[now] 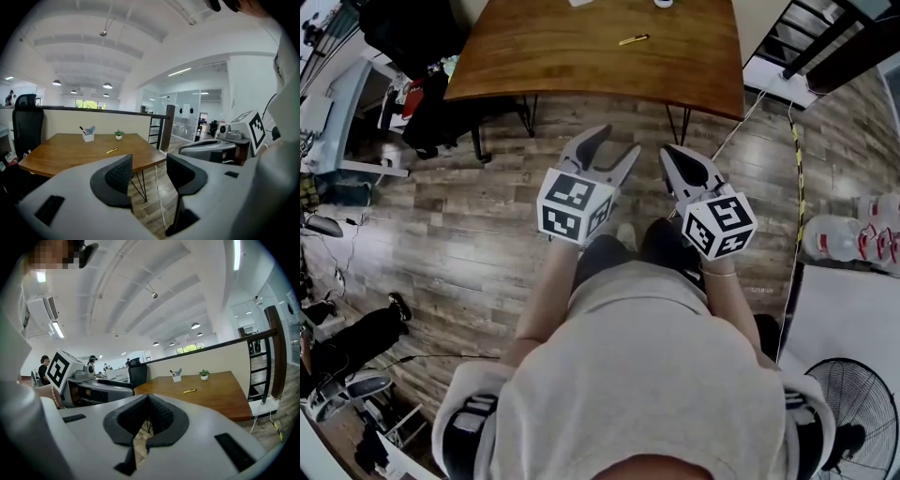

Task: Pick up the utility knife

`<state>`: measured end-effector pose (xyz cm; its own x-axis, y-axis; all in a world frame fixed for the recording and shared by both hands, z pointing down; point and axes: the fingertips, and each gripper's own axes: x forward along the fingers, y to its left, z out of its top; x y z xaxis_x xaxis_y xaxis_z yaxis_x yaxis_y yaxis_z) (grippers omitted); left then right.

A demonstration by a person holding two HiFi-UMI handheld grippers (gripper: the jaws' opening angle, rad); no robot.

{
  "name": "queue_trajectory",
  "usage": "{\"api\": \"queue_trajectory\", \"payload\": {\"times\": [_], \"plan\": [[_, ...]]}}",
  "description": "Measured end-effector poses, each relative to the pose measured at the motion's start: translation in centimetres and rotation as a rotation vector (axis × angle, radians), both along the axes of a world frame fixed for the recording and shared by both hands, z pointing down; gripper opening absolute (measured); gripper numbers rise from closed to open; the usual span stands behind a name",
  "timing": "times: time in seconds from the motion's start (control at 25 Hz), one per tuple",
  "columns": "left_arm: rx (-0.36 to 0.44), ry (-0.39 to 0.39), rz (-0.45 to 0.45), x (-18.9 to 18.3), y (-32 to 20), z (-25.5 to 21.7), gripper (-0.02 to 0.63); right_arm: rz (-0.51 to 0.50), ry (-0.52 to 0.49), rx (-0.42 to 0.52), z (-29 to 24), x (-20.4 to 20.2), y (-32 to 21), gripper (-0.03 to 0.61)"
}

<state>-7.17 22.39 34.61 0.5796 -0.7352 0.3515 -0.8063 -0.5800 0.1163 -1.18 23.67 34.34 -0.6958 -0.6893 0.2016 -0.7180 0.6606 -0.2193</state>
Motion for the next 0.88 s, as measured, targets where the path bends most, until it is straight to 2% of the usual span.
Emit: {"api": "queue_trajectory", "payload": {"times": [0.48,0.64,0.88], "plan": [[-0.051,0.008,-0.001,-0.8,-4.9,2.3,0.235,-0.019,-0.01,-0.033,1.1,-1.1,-5.1,0.012],[-0.055,0.006,-0.019,-0.9,-8.7,2.7,0.235,-0.05,-0.003,-0.034,1.5,-1.1,-9.1,0.012],[-0.036,0.01,-0.043,-1.0,-16.9,1.9,0.235,-0.095,0.003,-0.012,0.8,-1.4,-18.0,0.012]]}}
